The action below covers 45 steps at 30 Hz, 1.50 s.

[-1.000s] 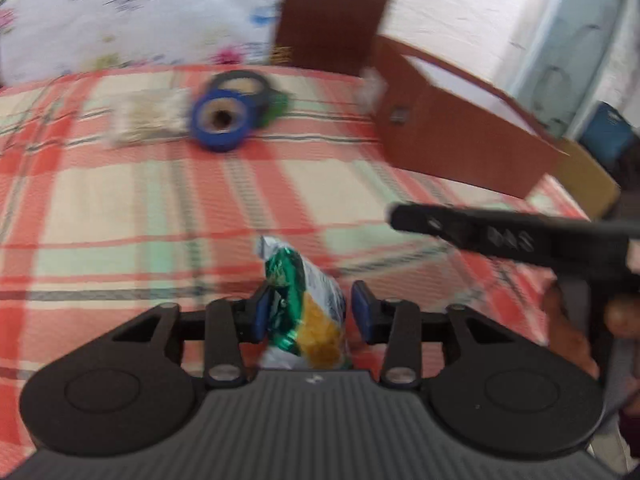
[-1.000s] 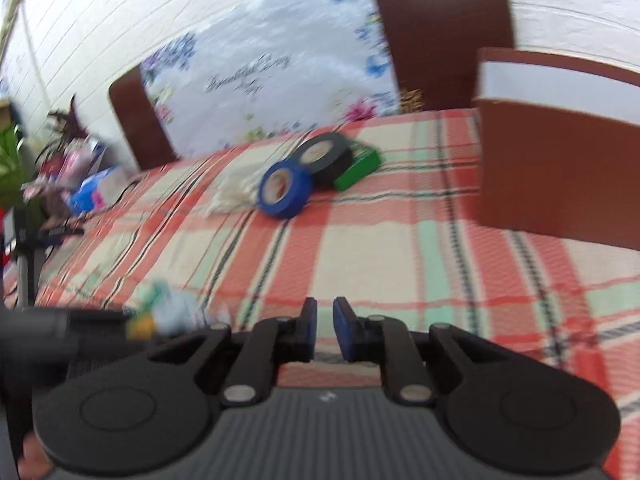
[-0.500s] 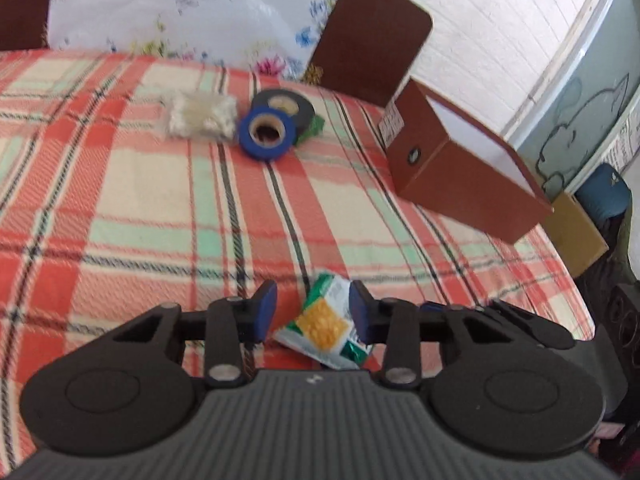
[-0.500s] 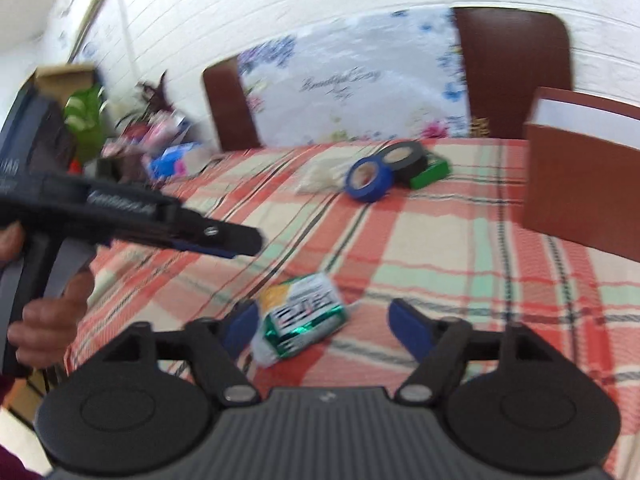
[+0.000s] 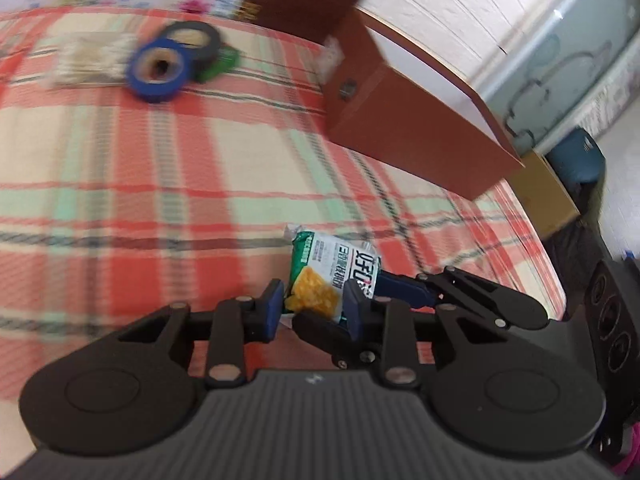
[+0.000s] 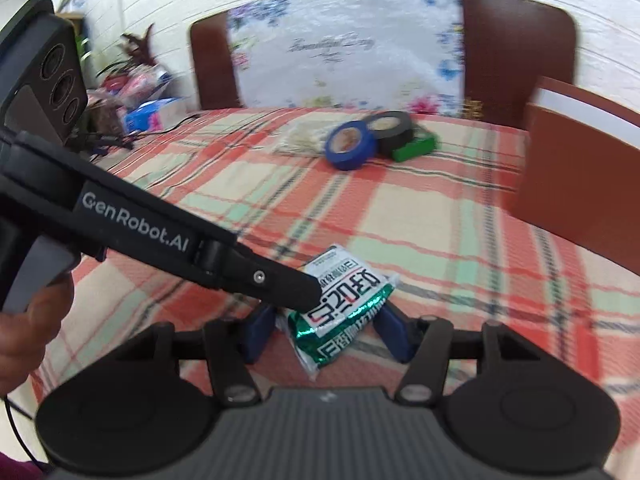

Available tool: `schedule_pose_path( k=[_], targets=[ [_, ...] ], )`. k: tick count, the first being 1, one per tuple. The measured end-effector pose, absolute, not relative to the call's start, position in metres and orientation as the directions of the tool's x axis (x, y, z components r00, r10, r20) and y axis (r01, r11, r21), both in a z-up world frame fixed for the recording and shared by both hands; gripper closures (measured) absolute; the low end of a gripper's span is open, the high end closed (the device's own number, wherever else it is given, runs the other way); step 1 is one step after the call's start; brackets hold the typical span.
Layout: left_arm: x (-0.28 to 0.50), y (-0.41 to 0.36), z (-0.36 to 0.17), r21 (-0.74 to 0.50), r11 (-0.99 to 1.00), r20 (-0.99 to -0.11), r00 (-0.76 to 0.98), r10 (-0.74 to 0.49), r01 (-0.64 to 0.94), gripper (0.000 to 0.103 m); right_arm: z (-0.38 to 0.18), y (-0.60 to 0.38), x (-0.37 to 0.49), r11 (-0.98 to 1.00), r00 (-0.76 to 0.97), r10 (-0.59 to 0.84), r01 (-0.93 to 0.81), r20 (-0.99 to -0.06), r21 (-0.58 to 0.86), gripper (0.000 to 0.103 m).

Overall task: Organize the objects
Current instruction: 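Carry the green snack packet into the brown box and release it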

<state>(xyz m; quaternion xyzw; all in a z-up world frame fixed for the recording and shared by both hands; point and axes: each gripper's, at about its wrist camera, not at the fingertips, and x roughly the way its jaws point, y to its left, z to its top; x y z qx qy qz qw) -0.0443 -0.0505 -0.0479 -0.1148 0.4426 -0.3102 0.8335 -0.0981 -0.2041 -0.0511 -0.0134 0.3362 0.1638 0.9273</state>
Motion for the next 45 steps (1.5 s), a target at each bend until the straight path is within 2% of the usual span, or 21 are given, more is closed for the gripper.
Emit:
schedule_pose_path(
  k=[4,8,11,15,20,21,22,23,24,25,27,29,31,36,45],
  targets=[
    [-0.04,-0.119,-0.044,-0.47,0.707,-0.662,0.318,-0.678,0.529,0.068,-0.04,-0.262,-0.115,0.98,0.766,0.196,-0.174,-0.612,0.097,0.049],
    [-0.042,-0.18,-0.044,-0.413,0.673,-0.694,0.267,-0.669,0.613,0.068,-0.042,-0.312,-0.127,0.99,0.778,0.116,-0.045,-0.617,0.13,0.05],
    [-0.045,-0.204,-0.036,-0.377,0.665,-0.693,0.28,-0.664,0.644,0.068,-0.044,-0.34,-0.132,0.98,0.796,0.114,0.009,-0.595,0.201,0.051],
    [-0.039,-0.215,0.007,-0.31,0.66,-0.622,0.379,-0.685,0.685,0.068,-0.019,-0.352,-0.133,0.985,0.884,0.077,0.003,-0.461,0.17,0.052],
    [-0.001,-0.23,0.05,-0.263,0.704,-0.546,0.5,-0.672,0.659,0.068,0.02,-0.365,-0.089,0.989,0.946,0.051,-0.003,-0.32,0.146,0.052],
    [0.011,-0.235,0.055,-0.265,0.715,-0.531,0.521,-0.669,0.647,0.064,0.024,-0.368,-0.077,0.99,0.954,0.04,0.004,-0.297,0.144,0.052],
    [0.021,-0.241,0.057,-0.263,0.729,-0.523,0.542,-0.658,0.632,0.055,0.027,-0.37,-0.064,0.99,0.96,0.023,0.017,-0.278,0.139,0.052],
    [0.03,-0.246,0.057,-0.252,0.747,-0.522,0.563,-0.641,0.616,0.05,0.028,-0.372,-0.052,0.991,0.967,0.0,0.035,-0.256,0.13,0.049],
    [0.037,-0.252,0.055,-0.227,0.769,-0.524,0.591,-0.613,0.597,0.049,0.027,-0.373,-0.042,0.992,0.972,-0.033,0.059,-0.231,0.108,0.047],
    [0.042,-0.256,0.054,-0.204,0.794,-0.531,0.616,-0.582,0.573,0.051,0.025,-0.371,-0.033,0.994,0.973,-0.069,0.085,-0.22,0.065,0.038],
    [0.042,-0.25,0.055,-0.213,0.814,-0.539,0.629,-0.56,0.541,0.051,0.017,-0.37,-0.023,0.99,0.959,-0.136,0.139,-0.249,-0.009,0.036],
    [0.033,-0.24,0.053,-0.227,0.801,-0.519,0.627,-0.581,0.555,0.05,0.012,-0.377,-0.037,0.989,0.961,-0.117,0.136,-0.249,0.059,0.037],
    [0.024,-0.239,0.05,-0.183,0.813,-0.515,0.65,-0.558,0.553,0.05,0.007,-0.381,-0.056,0.982,0.963,-0.104,0.139,-0.247,0.126,0.037],
    [0.005,-0.225,0.045,-0.157,0.825,-0.559,0.64,-0.527,0.543,0.049,-0.001,-0.377,-0.095,0.95,0.956,-0.116,0.186,-0.268,0.252,0.037],
    [-0.03,-0.21,0.038,-0.018,0.873,-0.593,0.698,-0.401,0.487,0.047,0.0,-0.386,-0.129,0.895,0.919,-0.138,0.276,-0.37,0.351,0.037]
  ],
)
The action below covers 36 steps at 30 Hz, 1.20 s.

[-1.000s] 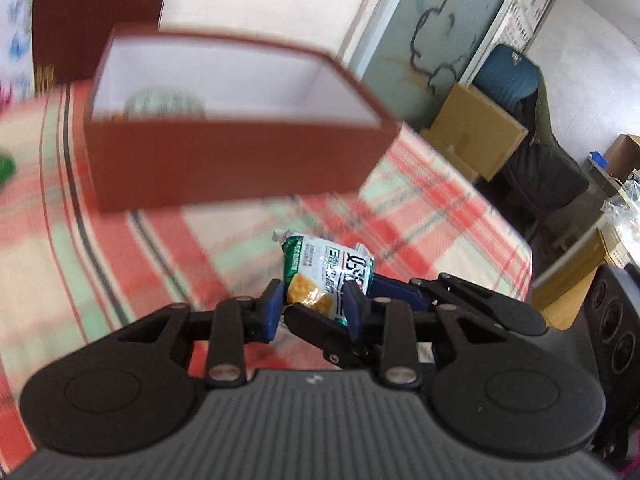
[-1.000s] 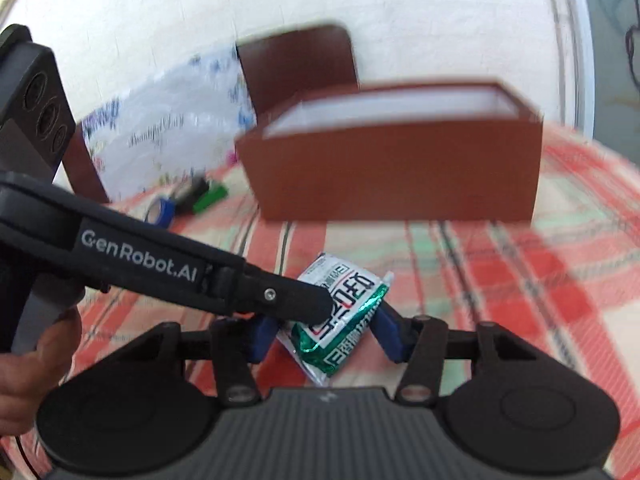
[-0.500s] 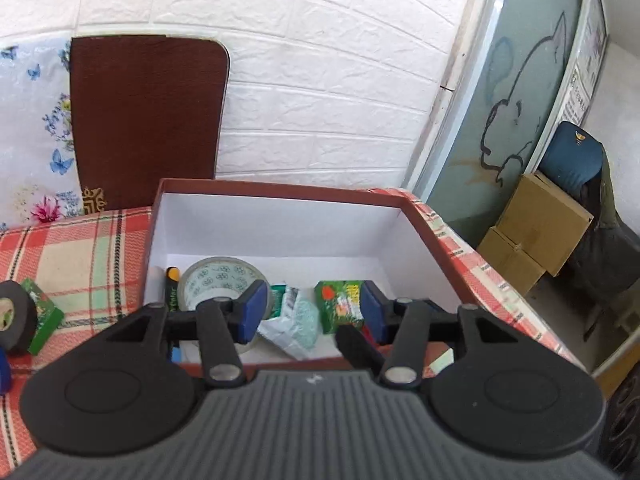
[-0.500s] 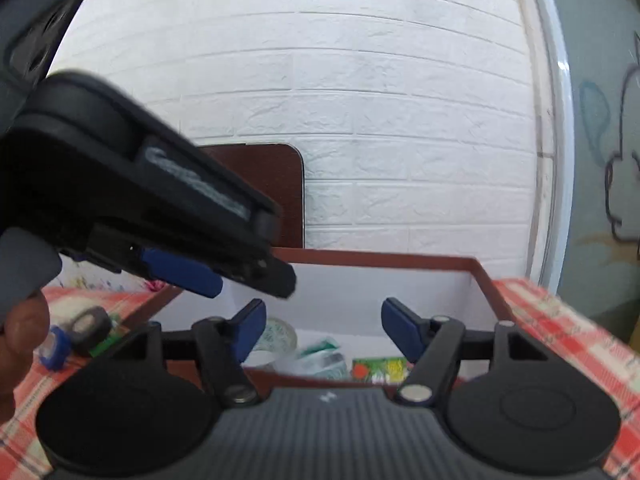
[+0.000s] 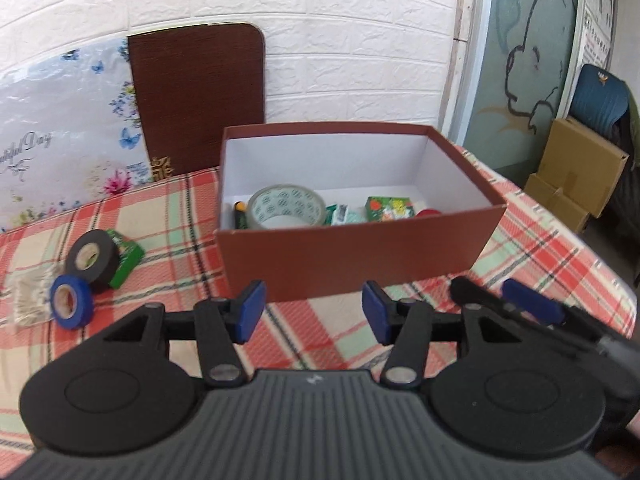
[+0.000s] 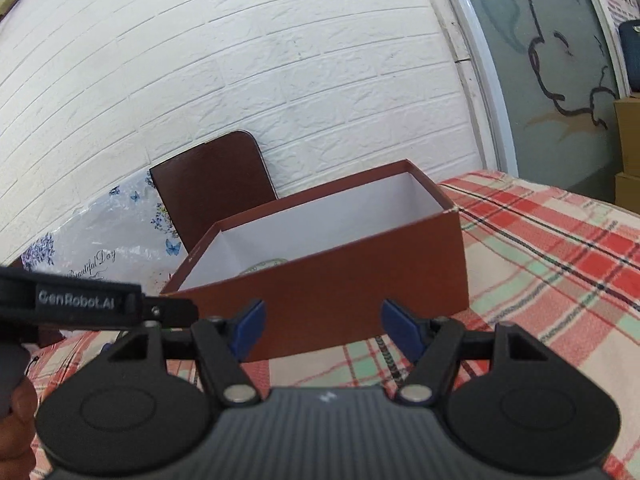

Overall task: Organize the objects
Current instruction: 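Carry the green snack packet into the brown box and release it, then move the right gripper back toward the remaining tape rolls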

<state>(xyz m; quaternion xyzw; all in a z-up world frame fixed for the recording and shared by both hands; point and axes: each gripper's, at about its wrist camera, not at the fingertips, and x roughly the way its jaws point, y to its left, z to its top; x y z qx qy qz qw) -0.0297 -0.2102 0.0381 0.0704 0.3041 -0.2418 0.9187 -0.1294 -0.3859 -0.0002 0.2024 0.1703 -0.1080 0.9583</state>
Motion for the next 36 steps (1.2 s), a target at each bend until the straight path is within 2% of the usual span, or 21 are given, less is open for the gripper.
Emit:
schedule_pose_path(
  k=[4,11,36],
  targets=[
    [-0.043,-0.198,0.033,0.027,0.885,-0.594,0.719,-0.361,0.466,0.047,0.007,-0.38,-0.139,0.9,0.919,-0.14,0.273,-0.368,0.34,0.037],
    [-0.061,-0.175,0.032,0.036,0.903,-0.59,0.739,-0.326,0.427,0.045,0.021,-0.359,-0.153,0.915,0.924,-0.116,0.243,-0.365,0.323,0.036],
    [-0.126,-0.103,0.048,-0.003,0.933,-0.481,0.817,-0.316,0.359,0.039,0.066,-0.286,-0.223,0.956,0.951,-0.111,0.182,-0.289,0.232,0.034]
  ],
)
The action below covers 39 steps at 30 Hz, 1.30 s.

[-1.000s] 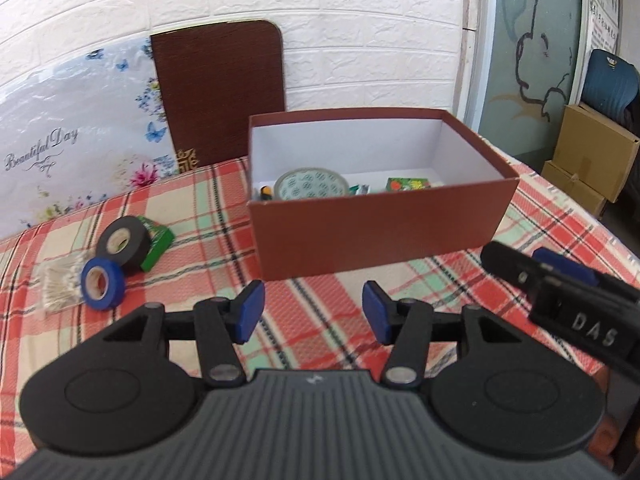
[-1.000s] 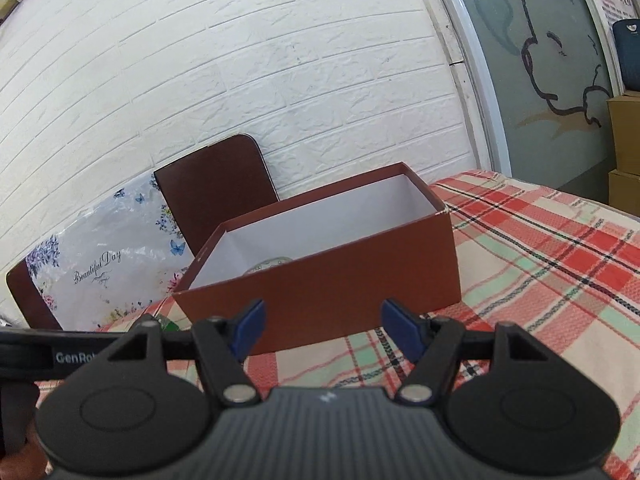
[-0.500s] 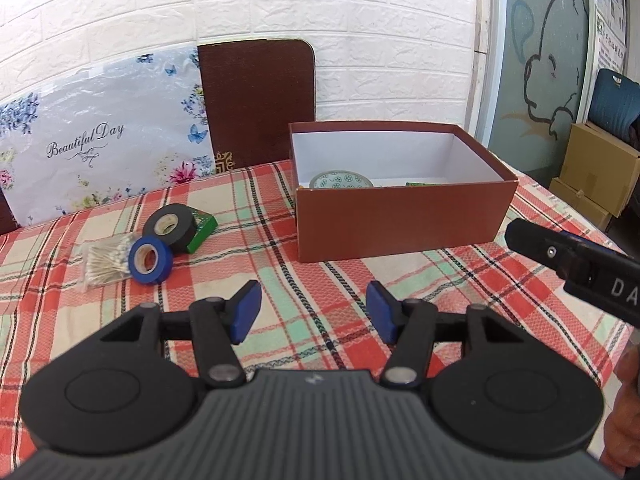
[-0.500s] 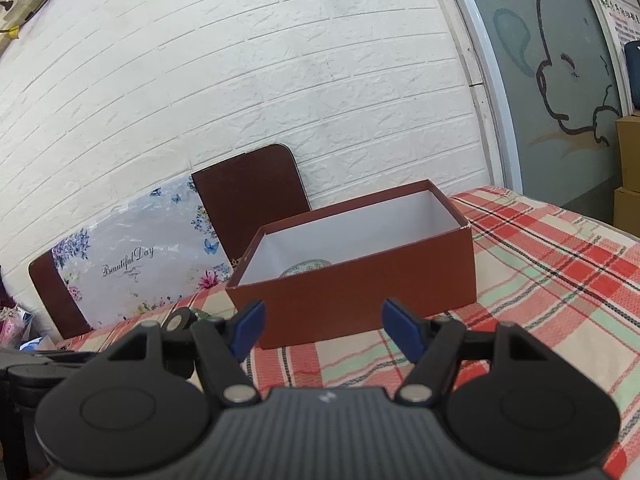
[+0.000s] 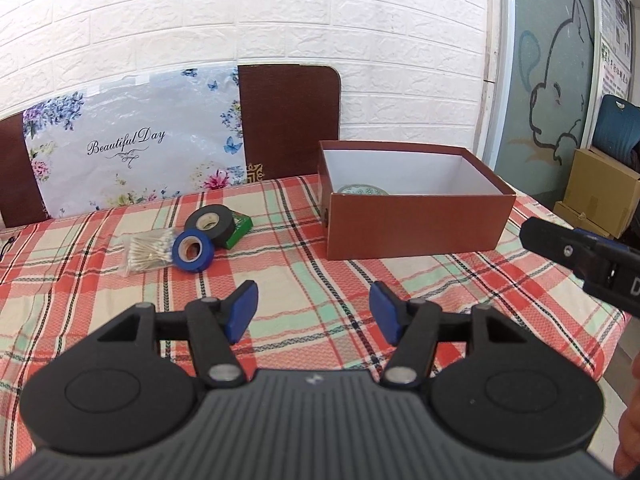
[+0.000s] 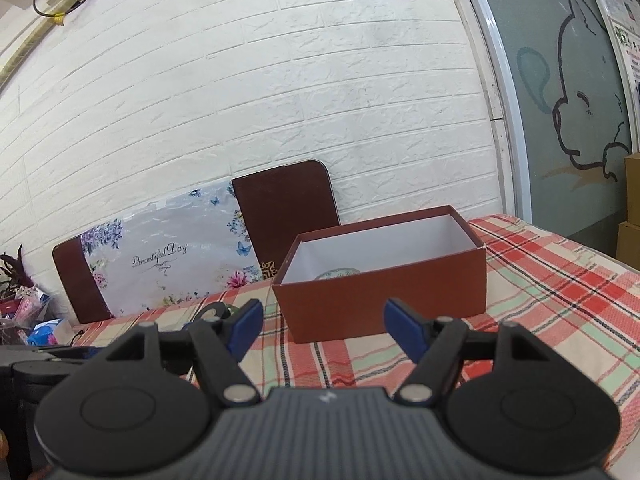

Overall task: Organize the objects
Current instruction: 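Move the right gripper back toward the remaining tape rolls, then grasp the blue tape roll by its rim with the right gripper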

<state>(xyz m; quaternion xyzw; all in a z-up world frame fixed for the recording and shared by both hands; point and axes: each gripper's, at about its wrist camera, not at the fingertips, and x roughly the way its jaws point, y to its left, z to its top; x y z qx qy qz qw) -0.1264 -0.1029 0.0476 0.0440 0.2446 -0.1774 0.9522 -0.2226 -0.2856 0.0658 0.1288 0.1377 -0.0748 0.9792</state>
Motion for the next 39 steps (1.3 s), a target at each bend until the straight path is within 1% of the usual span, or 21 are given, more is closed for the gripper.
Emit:
schedule_pose_path(
  k=[5,11,14,17,19,20,22,24,25,26,27,30,32,33,34,35,36,38,39],
  targets=[
    [-0.115,-0.099,0.041,-0.018,0.936,-0.495,0.81,-0.314,0.352,0.039,0.066,-0.281,-0.215,0.961,0.949,-0.108,0.175,-0.296,0.213,0.034],
    [-0.093,-0.09,0.025,-0.038,0.942,-0.532,0.791,-0.302,0.334,0.039,0.051,-0.281,-0.188,0.967,0.928,-0.081,0.162,-0.364,0.198,0.034],
    [-0.076,-0.066,0.011,-0.09,0.948,-0.537,0.787,-0.305,0.306,0.033,0.041,-0.272,-0.172,0.976,0.917,-0.036,0.116,-0.396,0.182,0.034],
    [-0.052,-0.029,-0.008,-0.082,0.976,-0.55,0.808,-0.212,0.2,0.033,0.021,-0.256,-0.152,0.988,0.897,0.026,0.043,-0.442,0.145,0.035],
    [-0.034,0.007,-0.024,-0.075,0.994,-0.559,0.822,-0.108,0.079,0.033,0.007,-0.24,-0.134,0.991,0.87,0.08,-0.018,-0.486,0.132,0.045],
    [-0.029,0.023,-0.031,-0.073,0.997,-0.554,0.83,-0.066,0.03,0.033,0.0,-0.233,-0.124,0.991,0.855,0.106,-0.047,-0.507,0.127,0.046],
    [-0.023,0.051,-0.048,-0.055,0.997,-0.541,0.841,0.022,-0.062,0.033,-0.012,-0.214,-0.101,0.988,0.834,0.148,-0.106,-0.532,0.11,0.047],
    [-0.019,0.071,-0.067,-0.037,0.99,-0.549,0.831,0.095,-0.138,0.033,-0.021,-0.194,-0.078,0.984,0.823,0.178,-0.166,-0.539,0.071,0.047],
    [-0.019,0.081,-0.072,-0.097,0.984,-0.543,0.836,0.07,-0.146,0.03,-0.025,-0.183,-0.064,0.98,0.822,0.184,-0.192,-0.54,0.042,0.047],
    [-0.025,0.087,-0.069,-0.15,0.98,-0.509,0.86,0.039,-0.133,0.028,-0.029,-0.173,-0.05,0.977,0.823,0.182,-0.213,-0.538,0.005,0.048],
    [-0.027,0.089,-0.068,-0.173,0.978,-0.493,0.87,0.016,-0.116,0.025,-0.033,-0.163,-0.036,0.973,0.824,0.175,-0.228,-0.539,-0.032,0.048],
    [-0.023,0.087,-0.069,-0.174,0.98,-0.497,0.868,-0.003,-0.096,0.025,-0.04,-0.137,0.008,0.964,0.828,0.177,-0.254,-0.532,-0.075,0.047],
    [-0.02,0.084,-0.069,-0.177,0.981,-0.498,0.867,-0.018,-0.082,0.025,-0.045,-0.117,0.031,0.955,0.836,0.164,-0.268,-0.524,-0.129,0.042],
    [-0.02,0.084,-0.071,-0.179,0.981,-0.495,0.868,-0.024,-0.075,0.025,-0.049,-0.108,0.042,0.947,0.836,0.148,-0.273,-0.528,-0.167,0.035],
    [-0.019,0.084,-0.071,-0.184,0.981,-0.493,0.869,-0.035,-0.065,0.025,-0.053,-0.1,0.052,0.941,0.836,0.132,-0.274,-0.532,-0.197,0.033],
    [-0.019,0.084,-0.071,-0.189,0.98,-0.492,0.87,-0.043,-0.058,0.025,-0.058,-0.093,0.062,0.934,0.831,0.123,-0.281,-0.543,-0.219,0.033],
    [-0.018,0.084,-0.072,-0.194,0.979,-0.491,0.87,-0.049,-0.054,0.025,-0.061,-0.089,0.07,0.93,0.825,0.12,-0.288,-0.552,-0.229,0.036],
    [-0.018,0.084,-0.073,-0.201,0.978,-0.489,0.871,-0.055,-0.051,0.025,-0.062,-0.086,0.08,0.934,0.83,0.12,-0.28,-0.544,-0.221,0.037],
    [-0.017,0.085,-0.073,-0.204,0.978,-0.488,0.871,-0.056,-0.051,0.025,-0.061,-0.087,0.083,0.936,0.828,0.123,-0.28,-0.547,-0.214,0.042]
  ],
)
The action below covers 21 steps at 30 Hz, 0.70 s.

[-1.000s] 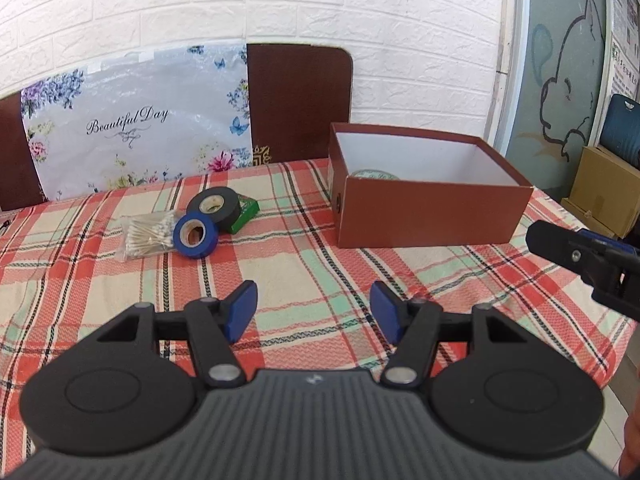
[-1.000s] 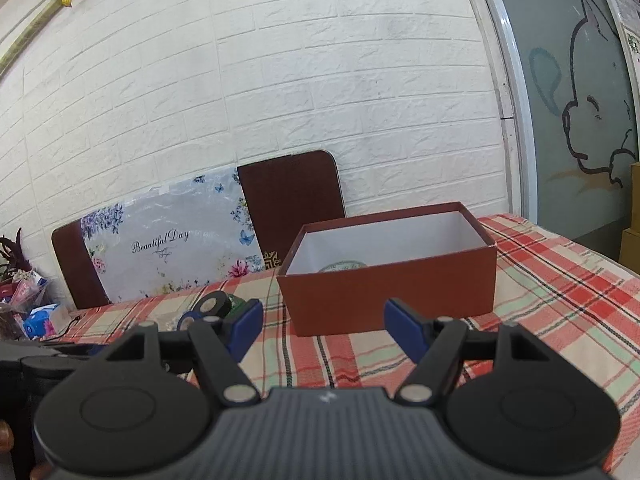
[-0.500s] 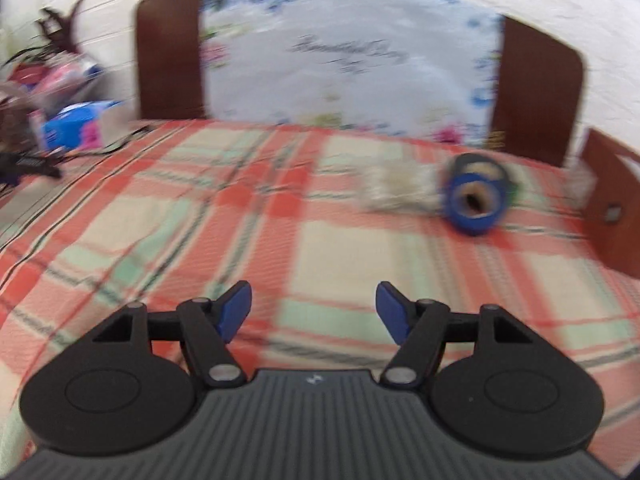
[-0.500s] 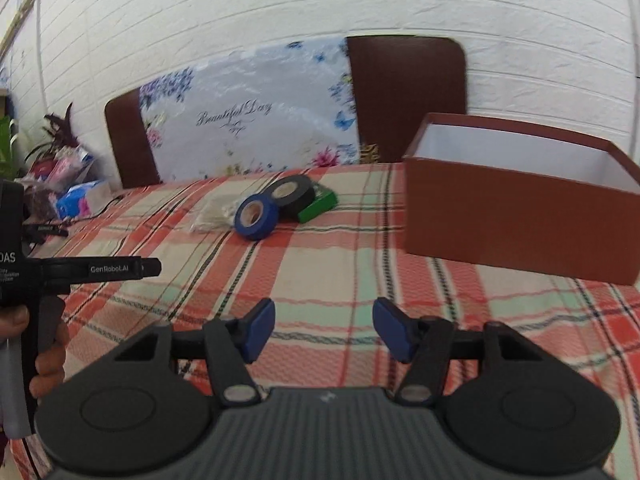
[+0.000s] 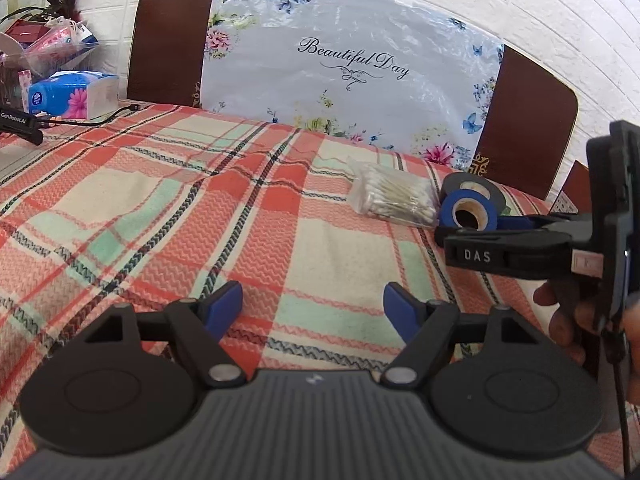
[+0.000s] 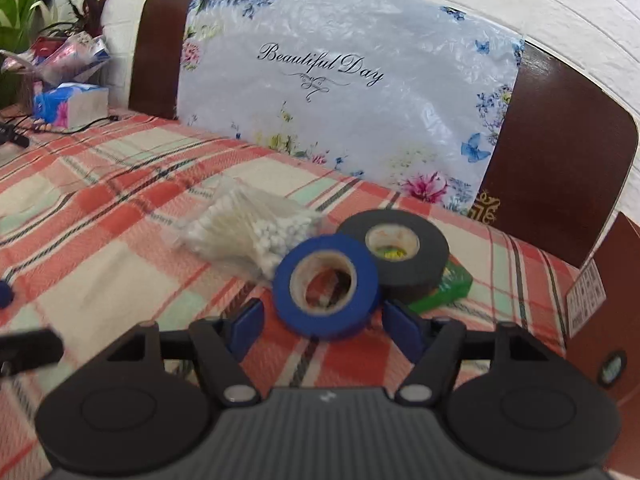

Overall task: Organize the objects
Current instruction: 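Grasp the blue tape roll by its rim with the right gripper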

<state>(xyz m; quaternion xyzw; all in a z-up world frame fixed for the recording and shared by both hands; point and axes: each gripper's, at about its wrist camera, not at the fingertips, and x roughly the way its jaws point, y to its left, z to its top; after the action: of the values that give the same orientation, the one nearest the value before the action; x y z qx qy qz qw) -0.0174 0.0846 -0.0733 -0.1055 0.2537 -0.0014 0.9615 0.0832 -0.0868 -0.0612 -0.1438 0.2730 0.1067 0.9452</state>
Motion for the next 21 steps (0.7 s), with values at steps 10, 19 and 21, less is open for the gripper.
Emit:
schedule_pose_path(
  k=[10,19,21],
  targets=[
    [-0.017,0.082,-0.074,-0.198,0.979,-0.497,0.866,-0.063,-0.042,0.019,-0.056,-0.166,-0.008,0.965,0.768,0.216,-0.261,-0.604,0.014,0.043],
    [-0.025,0.038,-0.057,-0.226,0.973,-0.567,0.804,-0.177,0.055,0.012,-0.051,-0.271,-0.123,0.995,0.785,0.099,-0.086,-0.612,0.051,0.031],
    [-0.035,0.006,-0.046,-0.298,0.94,-0.566,0.762,-0.316,0.168,0.014,-0.05,-0.283,-0.135,0.995,0.795,0.094,-0.063,-0.6,0.072,0.031]
  ],
)
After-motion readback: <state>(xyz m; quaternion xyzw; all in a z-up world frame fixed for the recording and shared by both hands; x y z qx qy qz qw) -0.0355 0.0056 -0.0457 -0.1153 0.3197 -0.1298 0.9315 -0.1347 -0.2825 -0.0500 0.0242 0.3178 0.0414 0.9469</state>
